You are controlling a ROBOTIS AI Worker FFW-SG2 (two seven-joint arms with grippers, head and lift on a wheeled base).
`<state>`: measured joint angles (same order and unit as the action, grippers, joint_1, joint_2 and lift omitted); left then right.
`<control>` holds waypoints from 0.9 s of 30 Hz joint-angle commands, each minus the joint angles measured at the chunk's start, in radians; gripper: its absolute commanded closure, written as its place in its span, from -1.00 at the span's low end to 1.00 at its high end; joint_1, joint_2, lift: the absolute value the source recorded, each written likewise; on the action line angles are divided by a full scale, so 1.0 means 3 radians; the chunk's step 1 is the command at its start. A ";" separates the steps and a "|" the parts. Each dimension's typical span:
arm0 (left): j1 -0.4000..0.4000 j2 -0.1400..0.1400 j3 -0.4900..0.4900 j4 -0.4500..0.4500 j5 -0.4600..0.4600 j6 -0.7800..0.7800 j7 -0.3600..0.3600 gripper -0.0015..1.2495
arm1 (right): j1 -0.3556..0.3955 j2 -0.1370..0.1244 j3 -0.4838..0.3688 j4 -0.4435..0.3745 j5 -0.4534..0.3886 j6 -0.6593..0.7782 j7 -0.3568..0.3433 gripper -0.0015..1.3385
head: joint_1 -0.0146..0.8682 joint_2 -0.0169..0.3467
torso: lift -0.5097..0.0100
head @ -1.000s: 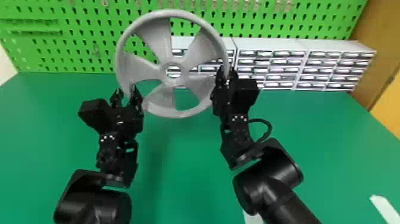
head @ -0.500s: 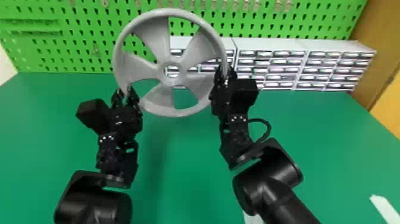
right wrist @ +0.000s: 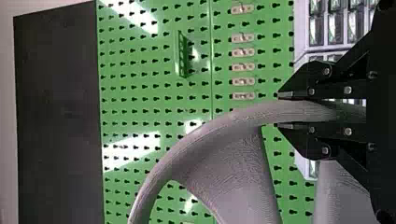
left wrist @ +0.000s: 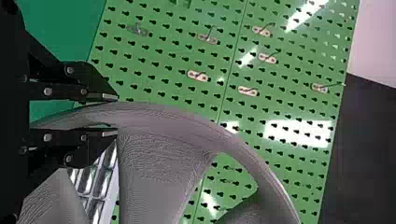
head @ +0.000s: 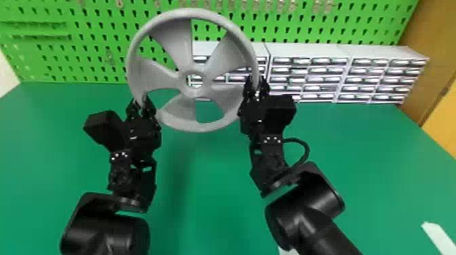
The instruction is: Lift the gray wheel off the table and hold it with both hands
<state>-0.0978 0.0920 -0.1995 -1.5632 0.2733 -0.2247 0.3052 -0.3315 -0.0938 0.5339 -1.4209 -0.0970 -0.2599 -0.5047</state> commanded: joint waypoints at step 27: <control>-0.0011 0.0000 0.0000 -0.0025 0.0004 0.0038 -0.0005 0.53 | 0.0057 -0.0020 -0.0016 0.0027 0.0006 -0.0013 0.0000 0.68 | 0.64 -0.82 | 0.59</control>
<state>-0.1005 0.0920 -0.1965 -1.5701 0.2791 -0.2199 0.3052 -0.3144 -0.0994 0.5295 -1.4128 -0.0951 -0.2649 -0.5046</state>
